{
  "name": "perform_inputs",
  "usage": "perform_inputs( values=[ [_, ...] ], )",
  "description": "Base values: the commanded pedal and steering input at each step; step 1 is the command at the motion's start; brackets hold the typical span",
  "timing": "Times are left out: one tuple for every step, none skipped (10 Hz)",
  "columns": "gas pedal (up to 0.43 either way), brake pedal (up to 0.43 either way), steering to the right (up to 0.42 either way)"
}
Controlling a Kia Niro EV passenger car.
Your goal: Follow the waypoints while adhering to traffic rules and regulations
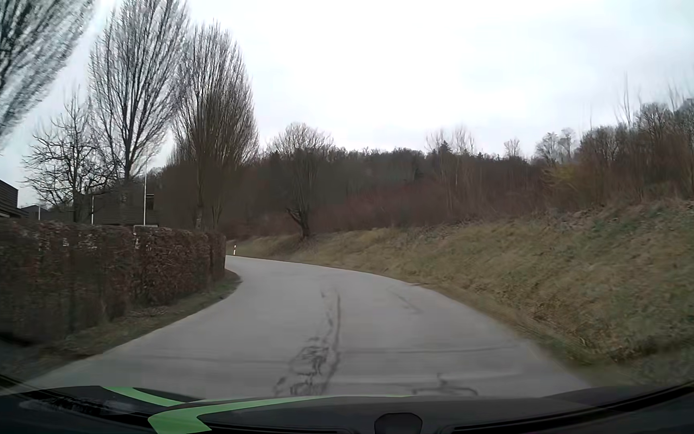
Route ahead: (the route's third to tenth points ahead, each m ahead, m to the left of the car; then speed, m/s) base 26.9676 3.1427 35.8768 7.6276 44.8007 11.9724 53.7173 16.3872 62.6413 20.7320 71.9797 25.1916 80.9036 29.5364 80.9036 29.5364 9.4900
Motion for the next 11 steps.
perform_inputs(
  values=[
    [0.13, 0.0, -0.008],
    [0.13, 0.0, -0.011],
    [0.13, 0.0, -0.015],
    [0.13, 0.0, -0.02],
    [0.13, 0.0, -0.025],
    [0.13, 0.0, -0.031],
    [0.13, 0.0, -0.04],
    [0.13, 0.0, -0.048],
    [0.13, 0.0, -0.058],
    [0.13, 0.0, -0.068],
    [0.13, 0.0, -0.075]
  ],
)
